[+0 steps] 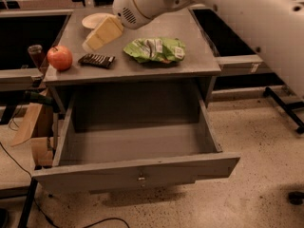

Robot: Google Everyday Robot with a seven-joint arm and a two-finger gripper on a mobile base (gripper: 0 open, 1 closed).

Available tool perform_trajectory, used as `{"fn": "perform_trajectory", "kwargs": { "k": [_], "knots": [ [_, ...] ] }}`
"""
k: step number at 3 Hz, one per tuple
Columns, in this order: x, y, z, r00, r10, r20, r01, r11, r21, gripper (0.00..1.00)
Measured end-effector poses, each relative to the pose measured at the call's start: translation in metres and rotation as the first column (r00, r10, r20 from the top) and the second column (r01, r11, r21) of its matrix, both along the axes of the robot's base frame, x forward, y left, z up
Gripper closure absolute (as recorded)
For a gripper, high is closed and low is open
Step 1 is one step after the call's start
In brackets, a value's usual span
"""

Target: Place apple into top drawer

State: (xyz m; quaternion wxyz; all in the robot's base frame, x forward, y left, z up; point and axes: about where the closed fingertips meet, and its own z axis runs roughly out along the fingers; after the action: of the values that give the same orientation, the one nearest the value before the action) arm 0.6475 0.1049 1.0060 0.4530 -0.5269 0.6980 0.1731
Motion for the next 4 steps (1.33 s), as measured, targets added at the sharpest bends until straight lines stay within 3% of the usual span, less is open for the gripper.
{"fn": "perform_trajectory", "kwargs": {
  "k": [1, 2, 3, 4],
  "knots": [
    [0.036, 0.066, -0.01, 0.9921, 0.124, 0.019, -0.125, 0.991, 0.045, 0.0],
    [0.06, 0.124, -0.018, 0.9728, 0.23, 0.029, -0.231, 0.972, 0.037, 0.0],
    [0.066, 0.181, -0.03, 0.945, 0.326, 0.023, -0.326, 0.945, 0.001, 0.0],
    [0.07, 0.198, -0.046, 0.941, 0.338, -0.01, -0.338, 0.941, -0.007, 0.0]
  ]
}}
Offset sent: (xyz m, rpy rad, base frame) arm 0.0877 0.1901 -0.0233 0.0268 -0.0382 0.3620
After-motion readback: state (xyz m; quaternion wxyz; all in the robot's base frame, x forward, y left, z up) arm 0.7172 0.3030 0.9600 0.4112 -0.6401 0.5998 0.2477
